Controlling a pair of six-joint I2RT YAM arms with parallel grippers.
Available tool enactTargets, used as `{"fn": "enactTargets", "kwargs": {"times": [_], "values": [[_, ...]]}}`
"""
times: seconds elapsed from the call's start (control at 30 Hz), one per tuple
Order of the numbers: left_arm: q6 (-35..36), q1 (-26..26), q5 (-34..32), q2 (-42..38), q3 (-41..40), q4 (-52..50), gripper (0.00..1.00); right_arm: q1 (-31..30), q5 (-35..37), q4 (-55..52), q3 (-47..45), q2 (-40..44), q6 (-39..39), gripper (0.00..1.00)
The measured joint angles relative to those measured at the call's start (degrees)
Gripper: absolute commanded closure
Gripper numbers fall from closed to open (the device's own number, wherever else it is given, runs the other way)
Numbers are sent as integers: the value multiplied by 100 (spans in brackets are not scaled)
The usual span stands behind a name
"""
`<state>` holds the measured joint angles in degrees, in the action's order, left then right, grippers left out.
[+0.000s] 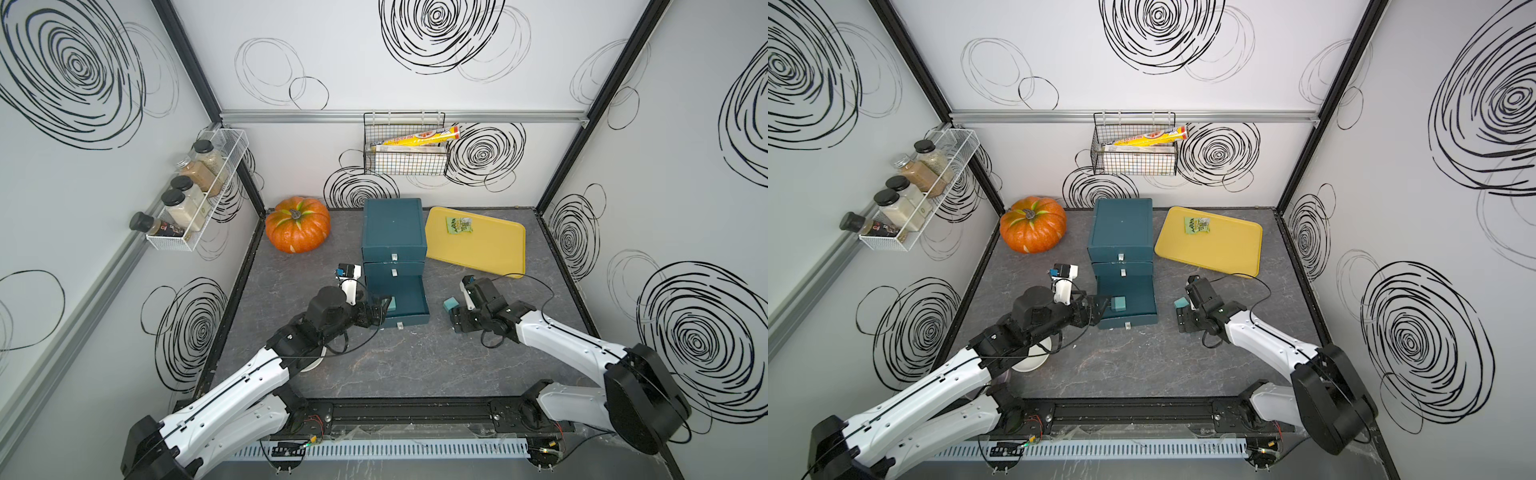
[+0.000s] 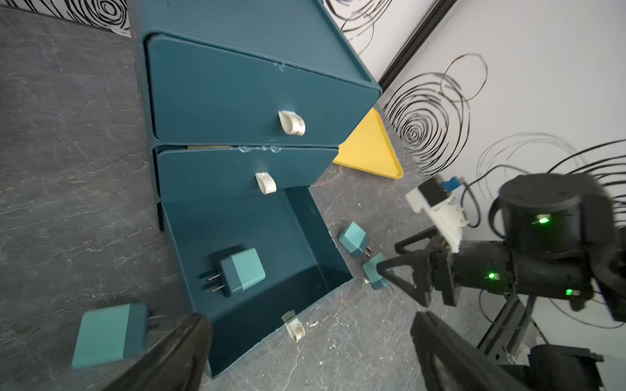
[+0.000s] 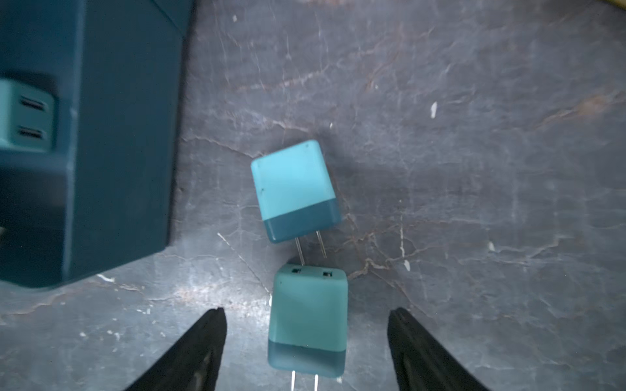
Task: Place the plugs into the drawer by color
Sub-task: Pick up the plug from the center of the board.
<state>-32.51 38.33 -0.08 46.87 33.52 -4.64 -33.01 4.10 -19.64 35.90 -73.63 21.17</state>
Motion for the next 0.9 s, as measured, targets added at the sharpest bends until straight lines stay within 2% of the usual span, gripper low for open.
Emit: {"fn": "enactTargets", "kwargs": {"times": [0.37,0.6,0.7,0.9], "values": [[-111,-9,111,-310,-470,815,1,0,-26,-2,125,-824,-98,48],[-72,-20,116,-496,-1016,1290,1,0,-52,-42,188,-817,-146,77],[-70,-57,157,-448,-1152,1360,1,0,-157,-155,210,-525,-142,81],[17,-90,227,-621,-1226,1517,1,-2,-826,-271,702,968,-271,82]]}}
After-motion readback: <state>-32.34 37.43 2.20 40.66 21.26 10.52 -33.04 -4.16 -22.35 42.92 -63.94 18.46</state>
